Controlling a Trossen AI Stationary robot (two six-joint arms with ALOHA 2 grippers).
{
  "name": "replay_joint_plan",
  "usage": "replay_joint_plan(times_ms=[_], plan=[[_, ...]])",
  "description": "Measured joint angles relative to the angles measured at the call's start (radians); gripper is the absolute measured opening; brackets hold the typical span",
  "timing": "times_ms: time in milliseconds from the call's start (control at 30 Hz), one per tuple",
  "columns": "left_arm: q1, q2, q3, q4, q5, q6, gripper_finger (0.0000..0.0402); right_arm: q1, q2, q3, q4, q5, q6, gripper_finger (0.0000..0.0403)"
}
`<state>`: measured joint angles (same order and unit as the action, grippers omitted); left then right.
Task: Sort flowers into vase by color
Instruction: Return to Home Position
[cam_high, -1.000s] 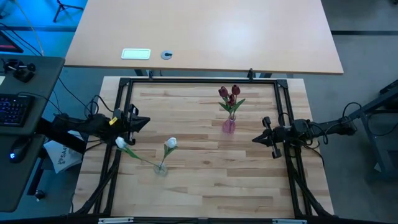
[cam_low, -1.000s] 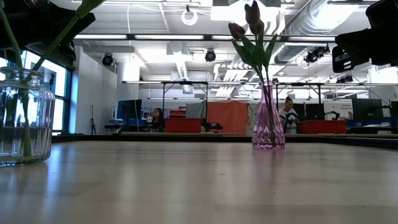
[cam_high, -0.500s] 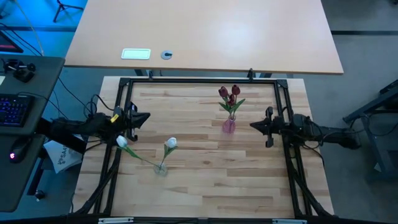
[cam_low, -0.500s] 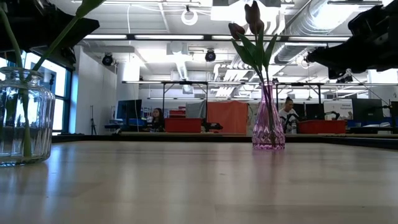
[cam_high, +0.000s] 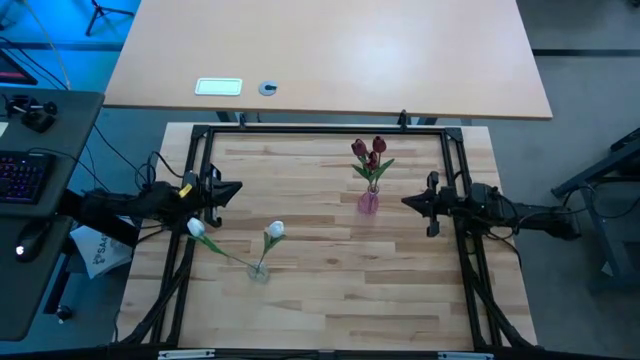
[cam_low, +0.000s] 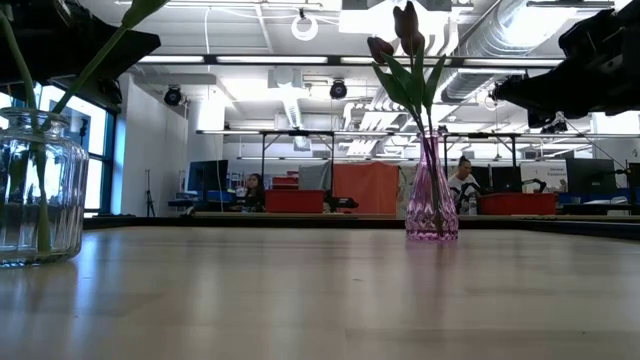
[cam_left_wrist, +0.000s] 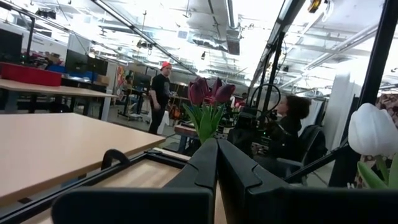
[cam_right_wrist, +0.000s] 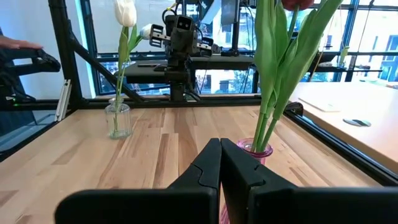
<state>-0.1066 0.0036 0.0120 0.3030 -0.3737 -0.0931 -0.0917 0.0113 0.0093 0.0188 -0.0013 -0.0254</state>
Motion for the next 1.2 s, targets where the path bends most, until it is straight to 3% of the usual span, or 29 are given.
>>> replay_joint_plan(times_ms=[600, 667, 833, 1033, 1200], plan=[[-0.003, 0.0, 0.0, -0.002, 0.004, 0.033, 0.0, 0.0, 0.0, 0.0, 0.0, 0.0, 0.0, 0.0], [-0.002, 0.0, 0.001, -0.045, 0.068, 0.03, 0.0, 0.0, 0.0, 0.0, 0.0, 0.0, 0.0, 0.0], [0.016, 0.0, 0.0, -0.258, 0.348, 0.029, 0.0, 0.0, 0.0, 0.0, 0.0, 0.0, 0.0, 0.0], [-0.003, 0.0, 0.0, -0.295, 0.352, 0.097, 0.0, 0.0, 0.001, 0.0, 0.0, -0.001, 0.0, 0.0], [-0.02, 0.0, 0.0, -0.293, 0.351, 0.048, 0.0, 0.0, 0.001, 0.0, 0.0, 0.0, 0.0, 0.0]])
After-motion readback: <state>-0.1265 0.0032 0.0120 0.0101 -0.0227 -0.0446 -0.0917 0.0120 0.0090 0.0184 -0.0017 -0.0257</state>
